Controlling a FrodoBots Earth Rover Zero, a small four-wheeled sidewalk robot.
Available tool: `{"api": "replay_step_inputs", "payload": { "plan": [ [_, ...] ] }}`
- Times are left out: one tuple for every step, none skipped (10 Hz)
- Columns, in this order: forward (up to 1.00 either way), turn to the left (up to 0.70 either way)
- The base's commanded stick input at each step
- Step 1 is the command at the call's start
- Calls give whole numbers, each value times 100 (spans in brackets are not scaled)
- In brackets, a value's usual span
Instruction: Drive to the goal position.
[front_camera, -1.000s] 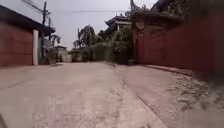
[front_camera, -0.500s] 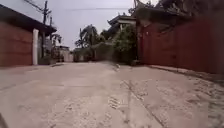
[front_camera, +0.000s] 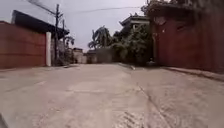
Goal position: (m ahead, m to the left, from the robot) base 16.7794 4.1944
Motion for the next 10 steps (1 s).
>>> {"api": "replay_step_inputs", "payload": {
  "plan": [
    [100, 0],
    [100, 0],
    [100, 0],
    [100, 0],
    [100, 0],
    [100, 0],
    [100, 0],
    [100, 0],
    [100, 0],
    [100, 0]
  ]
}}
